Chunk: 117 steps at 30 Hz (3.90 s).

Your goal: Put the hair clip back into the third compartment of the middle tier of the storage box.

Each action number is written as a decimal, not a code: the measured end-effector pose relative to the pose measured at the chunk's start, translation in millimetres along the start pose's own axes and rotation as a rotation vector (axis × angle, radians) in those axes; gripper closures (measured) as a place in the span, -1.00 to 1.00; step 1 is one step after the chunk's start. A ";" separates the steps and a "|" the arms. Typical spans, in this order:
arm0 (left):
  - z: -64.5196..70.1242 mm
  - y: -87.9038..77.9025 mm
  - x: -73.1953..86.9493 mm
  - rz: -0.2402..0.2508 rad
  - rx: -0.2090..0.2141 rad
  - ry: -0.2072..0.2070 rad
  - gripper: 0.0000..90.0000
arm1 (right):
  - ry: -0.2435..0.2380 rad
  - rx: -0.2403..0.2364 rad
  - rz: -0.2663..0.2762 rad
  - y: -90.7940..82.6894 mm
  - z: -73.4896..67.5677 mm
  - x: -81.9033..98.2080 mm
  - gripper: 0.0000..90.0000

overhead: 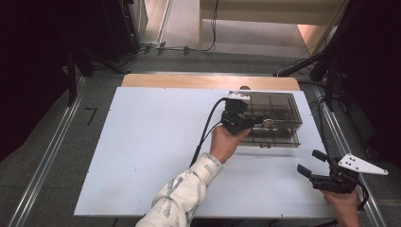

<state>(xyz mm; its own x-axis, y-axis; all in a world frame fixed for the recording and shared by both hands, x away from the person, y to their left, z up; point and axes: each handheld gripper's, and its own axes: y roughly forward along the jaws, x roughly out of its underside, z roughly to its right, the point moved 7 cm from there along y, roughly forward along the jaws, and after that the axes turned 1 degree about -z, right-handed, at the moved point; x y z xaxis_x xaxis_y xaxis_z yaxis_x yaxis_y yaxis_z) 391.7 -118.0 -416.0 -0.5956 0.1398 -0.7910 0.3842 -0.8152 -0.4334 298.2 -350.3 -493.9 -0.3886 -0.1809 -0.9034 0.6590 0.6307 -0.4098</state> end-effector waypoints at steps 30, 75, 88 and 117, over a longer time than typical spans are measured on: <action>10.5 92.6 19.9 -0.112 0.019 -0.021 1.00 | 0.019 -0.006 0.003 -4.8 2.6 5.2 -0.82; 13.4 107.0 34.1 -0.154 -0.002 -0.020 0.03 | 0.017 -0.013 -0.001 -3.1 2.1 6.1 -0.82; 18.3 64.7 26.1 -0.079 0.026 0.028 -0.28 | 0.016 -0.011 -0.012 0.0 1.6 7.2 -0.82; -51.1 -82.9 36.8 0.106 -0.048 -0.026 -0.28 | -0.007 -0.005 -0.062 15.6 -5.3 9.5 -0.82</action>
<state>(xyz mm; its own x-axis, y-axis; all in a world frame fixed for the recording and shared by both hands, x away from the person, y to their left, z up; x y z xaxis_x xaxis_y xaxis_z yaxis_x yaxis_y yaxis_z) 374.0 -16.6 -431.3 -0.5675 0.0395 -0.8224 0.4790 -0.7966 -0.3688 301.4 -338.2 -508.2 -0.4244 -0.2252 -0.8770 0.6303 0.6219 -0.4647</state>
